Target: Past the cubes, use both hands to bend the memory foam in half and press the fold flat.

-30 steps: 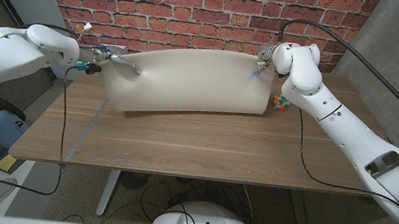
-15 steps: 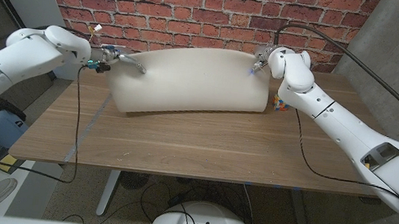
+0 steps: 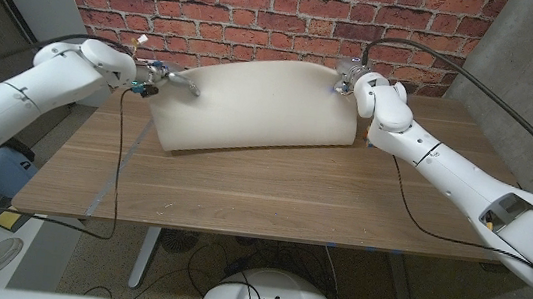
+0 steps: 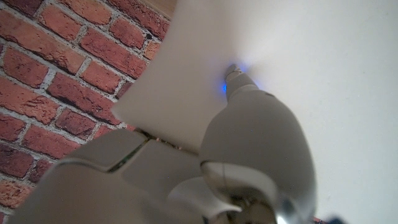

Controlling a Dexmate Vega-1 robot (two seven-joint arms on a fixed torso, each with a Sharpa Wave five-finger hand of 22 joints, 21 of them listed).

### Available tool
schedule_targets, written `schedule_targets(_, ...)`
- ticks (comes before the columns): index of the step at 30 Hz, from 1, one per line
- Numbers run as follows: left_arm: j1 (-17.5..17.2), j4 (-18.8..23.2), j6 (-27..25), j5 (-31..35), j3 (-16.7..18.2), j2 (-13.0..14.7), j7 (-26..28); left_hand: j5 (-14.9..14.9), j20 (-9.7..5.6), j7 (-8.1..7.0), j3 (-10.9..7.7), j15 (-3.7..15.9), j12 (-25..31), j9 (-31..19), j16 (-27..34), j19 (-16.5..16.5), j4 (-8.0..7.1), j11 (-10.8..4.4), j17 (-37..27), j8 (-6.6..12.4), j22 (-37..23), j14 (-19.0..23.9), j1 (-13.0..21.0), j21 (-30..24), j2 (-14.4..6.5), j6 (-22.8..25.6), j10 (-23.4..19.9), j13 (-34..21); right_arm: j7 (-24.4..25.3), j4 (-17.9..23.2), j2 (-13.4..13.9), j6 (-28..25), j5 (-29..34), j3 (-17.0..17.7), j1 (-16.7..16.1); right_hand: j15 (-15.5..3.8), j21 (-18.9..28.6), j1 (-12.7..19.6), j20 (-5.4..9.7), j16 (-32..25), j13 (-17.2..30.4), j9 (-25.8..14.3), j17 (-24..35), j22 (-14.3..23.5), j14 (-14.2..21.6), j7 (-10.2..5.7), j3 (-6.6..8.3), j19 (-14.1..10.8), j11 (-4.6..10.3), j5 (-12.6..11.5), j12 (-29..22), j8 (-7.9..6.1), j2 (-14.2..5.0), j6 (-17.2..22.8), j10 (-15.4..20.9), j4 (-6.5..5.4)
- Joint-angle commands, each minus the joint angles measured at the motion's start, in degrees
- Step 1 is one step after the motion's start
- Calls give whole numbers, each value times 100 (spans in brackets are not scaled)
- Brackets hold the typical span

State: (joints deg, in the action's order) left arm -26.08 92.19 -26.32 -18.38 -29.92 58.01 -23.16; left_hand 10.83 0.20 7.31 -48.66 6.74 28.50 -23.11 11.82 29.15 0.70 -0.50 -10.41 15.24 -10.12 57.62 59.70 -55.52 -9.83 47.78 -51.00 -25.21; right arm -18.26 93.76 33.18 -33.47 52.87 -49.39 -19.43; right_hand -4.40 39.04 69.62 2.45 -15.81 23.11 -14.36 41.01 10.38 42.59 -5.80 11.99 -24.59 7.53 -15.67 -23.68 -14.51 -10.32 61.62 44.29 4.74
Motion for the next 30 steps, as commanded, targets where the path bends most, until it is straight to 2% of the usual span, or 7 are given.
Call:
schedule_targets(1,157,-40,-198,497,-289,-255,480,20,-4,110,-136,-14,-30,7,13,14,-100,-464,-16,-17,-12,-11,-77,-33,-113,97,-485,0,1008,-111,-28,53,-151,-95,-133,-801,69,-81,-43,63,-39,28,-40,6,71,-88,22,-80,-47,22,79,134,142,-232,-118,-22)
schedule_targets(6,253,-223,-180,663,-396,-406,571,18,3,106,-141,-8,-43,13,10,9,-99,-455,-14,-31,-11,-23,-82,-40,-113,109,-485,6,1010,-87,-14,36,-253,-106,-131,-750,67,-399,-146,225,-116,71,-162,-3,-66,-179,-104,-103,-86,42,246,323,309,-705,-364,-129)
schedule_targets(9,329,-314,-214,793,-475,-497,642,17,9,110,-145,-7,-46,17,15,8,-98,-450,-13,-43,-10,-13,-86,-45,-113,107,-493,5,1018,-45,-4,-15,-319,-88,-159,-750,43,-716,-218,336,-191,161,-256,-7,-217,-308,-233,-111,-129,-15,465,511,455,-1556,-734,-232)
schedule_targets(12,397,-391,-196,931,-554,-572,696,16,14,97,-148,-3,-55,21,13,6,-98,-444,-12,-52,-10,-20,-90,-50,-111,117,-495,10,1141,5,-9,-67,-418,-28,-231,-724,-26,-982,-307,438,-249,234,-337,-6,-498,-334,-348,-40,-123,-141,731,528,571,-2584,-1266,-304)
schedule_targets(18,498,-576,-190,1089,-642,-729,786,15,16,99,-156,-2,-58,24,12,9,-94,-443,-9,-60,-9,-23,-94,-59,-110,136,-508,4,1723,74,-79,-231,-557,124,-461,-480,-186,-1386,-437,531,-351,306,-490,5,-1440,-12,-550,85,-263,-446,1244,508,709,-4953,-2705,-380)
schedule_targets(24,581,-753,-154,1204,-698,-863,872,13,5,99,-168,9,-67,15,19,26,-83,-484,-5,-65,-7,1,-97,-75,-106,155,-533,10,2742,80,-269,-264,-980,493,-816,-59,-477,-1870,-632,539,-447,310,-646,1,-2439,318,-818,506,-671,-596,1325,489,824,-6295,-3938,-558)
schedule_targets(30,665,-896,-193,1350,-747,-987,1036,11,-17,104,-181,4,-74,1,21,42,-71,-473,0,-66,-6,10,-101,-89,-102,177,-549,8,4141,-99,-546,-4,-1350,791,-1129,321,-874,-2133,-823,539,-517,304,-783,-15,-3274,519,-997,1091,-1002,-635,1318,450,868,-6997,-4736,-650)
